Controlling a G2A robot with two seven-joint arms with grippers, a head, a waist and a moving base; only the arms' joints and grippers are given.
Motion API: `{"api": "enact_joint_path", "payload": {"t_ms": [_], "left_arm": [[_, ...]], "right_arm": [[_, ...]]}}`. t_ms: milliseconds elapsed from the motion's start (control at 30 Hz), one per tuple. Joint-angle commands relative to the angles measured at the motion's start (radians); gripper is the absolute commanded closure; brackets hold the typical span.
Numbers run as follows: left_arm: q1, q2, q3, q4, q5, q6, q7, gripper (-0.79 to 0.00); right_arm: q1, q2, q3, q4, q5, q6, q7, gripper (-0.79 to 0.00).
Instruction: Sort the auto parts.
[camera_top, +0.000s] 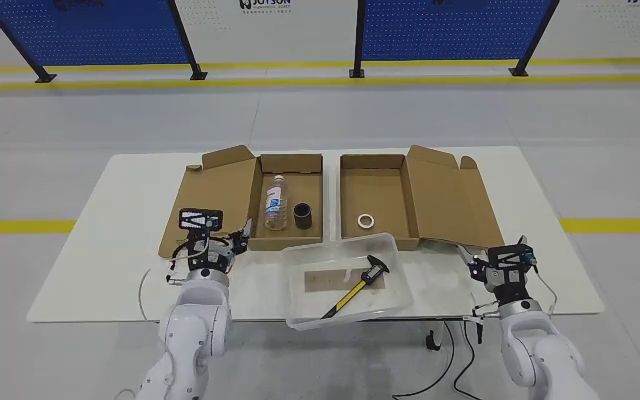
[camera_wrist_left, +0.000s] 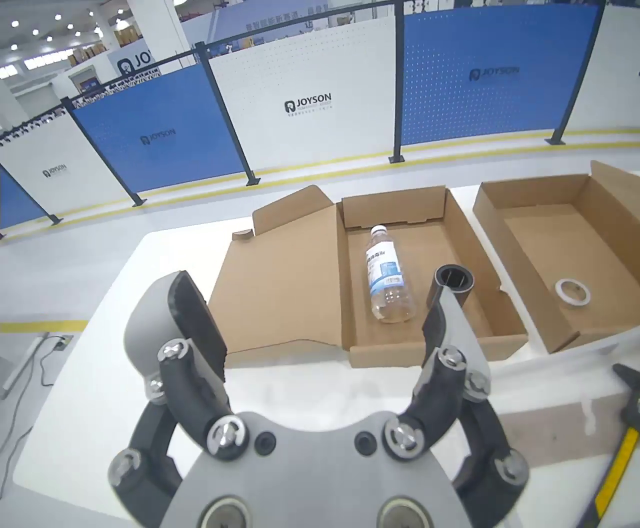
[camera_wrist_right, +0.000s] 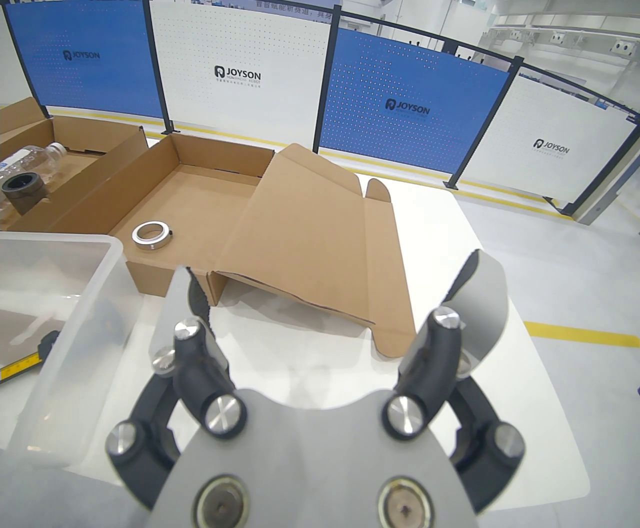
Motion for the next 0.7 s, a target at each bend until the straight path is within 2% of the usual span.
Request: {"api": "enact_joint_path", "payload": {"t_ms": [0, 400, 667], "left_arm": [[0.024, 0.002, -0.007, -0.005, 0.025, -0.008, -0.002, -0.785], [0.125, 0.011, -0.069, -0.016, 0.099, -0.046, 0.023, -0.785], [0.136, 0.010, -0.080, -0.021, 0.097, -0.025, 0.015, -0.785]], "right_arm": [[0.000, 0.000, 0.000, 0.000, 0.000, 0.000, 0.000, -0.785], [0.000, 0.000, 0.000, 0.000, 0.000, 0.000, 0.000, -0.785], [0.000, 0.000, 0.000, 0.000, 0.000, 0.000, 0.000, -0.785]]}}
